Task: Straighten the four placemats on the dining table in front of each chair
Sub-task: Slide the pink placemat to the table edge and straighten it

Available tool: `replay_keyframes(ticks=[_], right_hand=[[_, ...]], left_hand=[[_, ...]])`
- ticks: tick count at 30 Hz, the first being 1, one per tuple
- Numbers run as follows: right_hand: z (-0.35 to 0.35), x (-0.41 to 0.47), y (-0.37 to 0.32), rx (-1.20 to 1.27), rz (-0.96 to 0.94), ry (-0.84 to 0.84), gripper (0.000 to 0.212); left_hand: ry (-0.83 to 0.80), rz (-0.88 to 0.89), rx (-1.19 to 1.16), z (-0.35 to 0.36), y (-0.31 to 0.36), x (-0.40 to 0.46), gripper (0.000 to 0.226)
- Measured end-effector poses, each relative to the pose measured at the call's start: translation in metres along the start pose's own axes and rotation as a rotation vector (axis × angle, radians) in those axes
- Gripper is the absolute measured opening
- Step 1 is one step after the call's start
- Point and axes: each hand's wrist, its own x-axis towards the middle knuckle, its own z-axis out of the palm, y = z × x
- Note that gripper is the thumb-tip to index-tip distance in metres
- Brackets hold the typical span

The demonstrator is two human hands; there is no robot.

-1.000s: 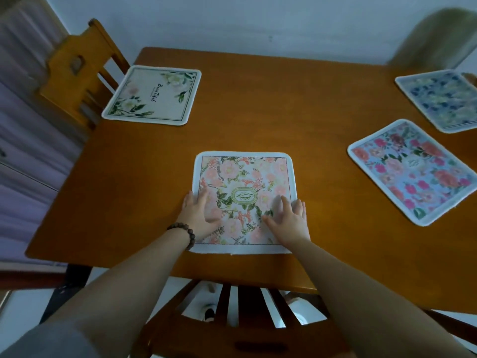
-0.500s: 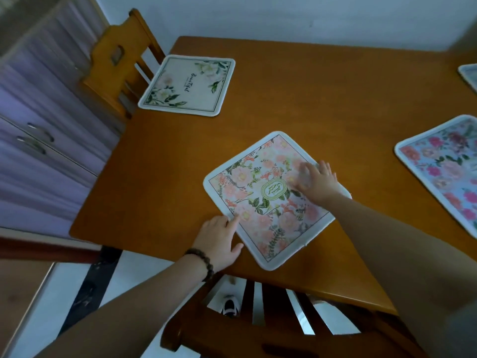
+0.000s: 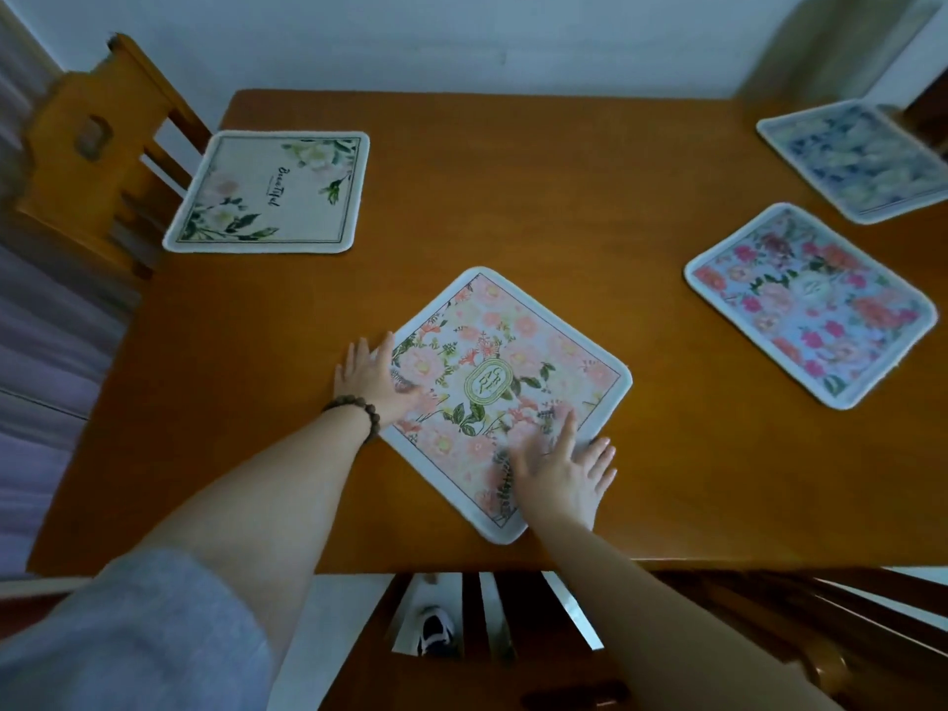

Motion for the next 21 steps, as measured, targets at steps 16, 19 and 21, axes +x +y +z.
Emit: replay_keyframes(ticks=[16, 19, 21], right_hand=[[-0.065, 0.102, 0.01, -0.035, -0.262, -0.152, 0.088], [-0.066, 0.085, 0.02, 0.092, -0.231, -0.152, 0.104], [-0.064, 0.067, 0.036, 0.097, -0.201, -0.136, 0.122]], left_hand=[[-0.1, 0.15, 0.053, 0.054, -0.002, -0.131, 0.096], [-0.044, 0.037, -0.029, 0.046, -0.006, -0.132, 0.1], [-0.06, -0.038, -0.05, 0.042, -0.008, -0.128, 0.11]])
